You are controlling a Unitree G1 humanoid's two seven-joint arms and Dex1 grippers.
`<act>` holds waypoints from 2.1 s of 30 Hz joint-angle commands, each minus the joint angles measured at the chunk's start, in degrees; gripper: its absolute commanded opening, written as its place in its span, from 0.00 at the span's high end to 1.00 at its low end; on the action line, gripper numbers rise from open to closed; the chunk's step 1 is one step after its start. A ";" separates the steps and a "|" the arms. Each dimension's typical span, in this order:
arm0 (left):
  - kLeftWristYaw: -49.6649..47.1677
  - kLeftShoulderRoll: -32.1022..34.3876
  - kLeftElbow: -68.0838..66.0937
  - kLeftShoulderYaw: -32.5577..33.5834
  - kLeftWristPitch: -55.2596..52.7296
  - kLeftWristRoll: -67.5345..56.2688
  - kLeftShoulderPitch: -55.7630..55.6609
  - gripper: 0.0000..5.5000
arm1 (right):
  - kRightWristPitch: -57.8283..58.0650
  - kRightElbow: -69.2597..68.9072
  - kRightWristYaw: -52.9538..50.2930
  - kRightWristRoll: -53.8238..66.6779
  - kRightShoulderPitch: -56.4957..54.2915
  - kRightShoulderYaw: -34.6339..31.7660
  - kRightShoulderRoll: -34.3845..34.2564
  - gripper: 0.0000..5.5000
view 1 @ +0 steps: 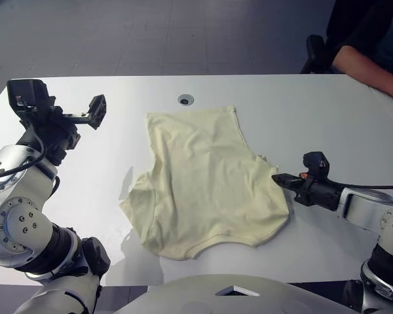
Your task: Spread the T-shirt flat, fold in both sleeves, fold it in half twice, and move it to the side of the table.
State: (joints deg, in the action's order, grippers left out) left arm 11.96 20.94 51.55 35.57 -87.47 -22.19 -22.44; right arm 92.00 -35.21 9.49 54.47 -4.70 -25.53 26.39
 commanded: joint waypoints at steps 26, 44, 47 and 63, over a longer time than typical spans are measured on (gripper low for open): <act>1.08 -0.17 -2.96 -3.97 -1.89 -0.45 -1.39 0.02 | -0.43 -2.41 -13.61 18.83 -2.79 10.04 -14.81 0.76; 17.88 10.94 -15.52 -3.00 -4.62 -14.49 25.93 0.02 | -27.03 -2.34 -39.53 35.62 6.84 1.79 -4.07 0.20; 20.61 12.47 -16.85 -2.90 -3.22 -15.66 30.29 0.02 | -30.38 -2.19 -40.90 38.25 7.86 3.68 -0.94 0.11; 21.32 6.49 -22.99 -7.42 5.21 -17.48 39.12 0.29 | -40.88 1.26 -41.76 44.19 6.41 12.16 10.94 0.02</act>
State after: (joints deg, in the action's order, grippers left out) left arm 34.29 29.15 29.97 30.83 -80.23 -38.99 13.73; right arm 51.80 -34.73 -32.31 97.43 2.76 -14.39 35.08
